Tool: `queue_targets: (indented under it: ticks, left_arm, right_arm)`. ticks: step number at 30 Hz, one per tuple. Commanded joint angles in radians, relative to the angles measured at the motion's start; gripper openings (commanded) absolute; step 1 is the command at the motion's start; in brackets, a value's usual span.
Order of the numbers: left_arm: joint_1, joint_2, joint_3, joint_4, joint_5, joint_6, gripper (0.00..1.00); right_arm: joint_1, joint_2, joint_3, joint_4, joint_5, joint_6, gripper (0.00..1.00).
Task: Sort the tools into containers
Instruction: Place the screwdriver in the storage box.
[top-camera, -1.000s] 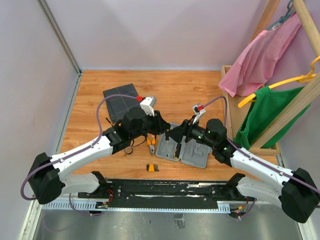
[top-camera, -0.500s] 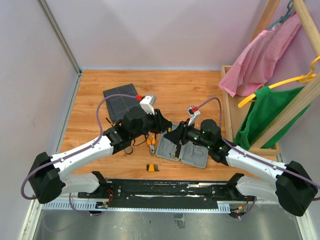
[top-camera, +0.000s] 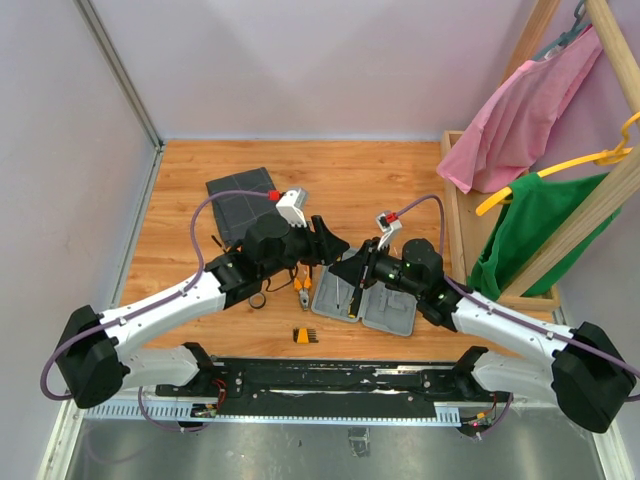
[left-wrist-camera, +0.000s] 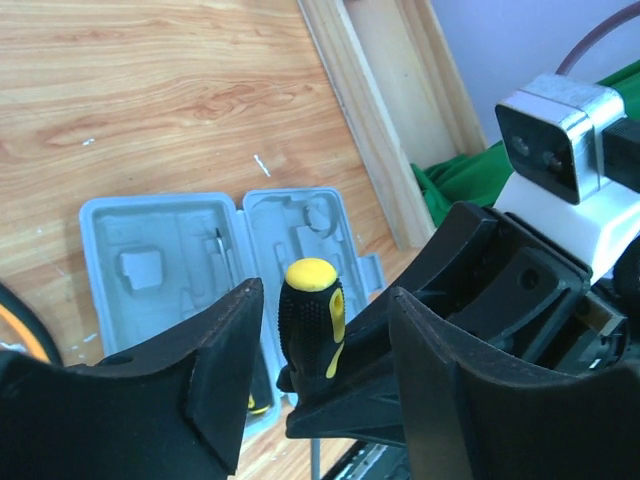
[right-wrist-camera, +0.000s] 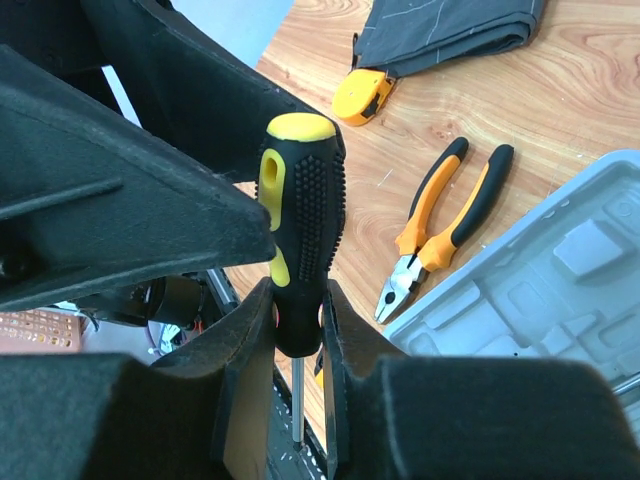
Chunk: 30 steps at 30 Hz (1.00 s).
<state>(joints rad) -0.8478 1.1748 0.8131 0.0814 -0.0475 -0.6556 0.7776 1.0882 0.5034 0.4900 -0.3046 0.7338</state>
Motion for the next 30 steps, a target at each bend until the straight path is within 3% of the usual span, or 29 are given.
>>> queue_targets:
  ticks: [1, 6, 11, 19, 21, 25, 30]
  left_arm:
    - [-0.008, -0.032, -0.019, 0.061, 0.027, -0.064, 0.58]
    - [-0.01, -0.038, -0.05, 0.098, 0.053, -0.095, 0.57]
    - [-0.011, -0.03, -0.056, 0.1, 0.056, -0.097, 0.49]
    - [-0.011, -0.03, -0.054, 0.11, 0.053, -0.093, 0.07]
    - [-0.011, -0.031, -0.052, 0.103, 0.046, -0.083, 0.01]
    - [-0.011, -0.035, -0.04, 0.057, 0.016, -0.055, 0.01]
    - [-0.011, -0.032, -0.016, -0.001, -0.022, -0.012, 0.01]
  right_arm:
    - [0.011, -0.034, -0.011, 0.06, 0.041, 0.023, 0.06]
    - [0.009, -0.045, -0.009, 0.061, 0.049, 0.014, 0.06]
    - [0.011, -0.055, -0.023, 0.086, 0.036, 0.011, 0.06]
    - [0.01, -0.065, -0.035, 0.071, 0.044, 0.005, 0.09]
    - [0.01, -0.067, -0.035, 0.054, 0.048, -0.003, 0.18]
    - [0.01, -0.097, -0.028, -0.024, 0.072, -0.045, 0.43]
    - [0.011, -0.169, -0.031, -0.159, 0.12, -0.108, 0.59]
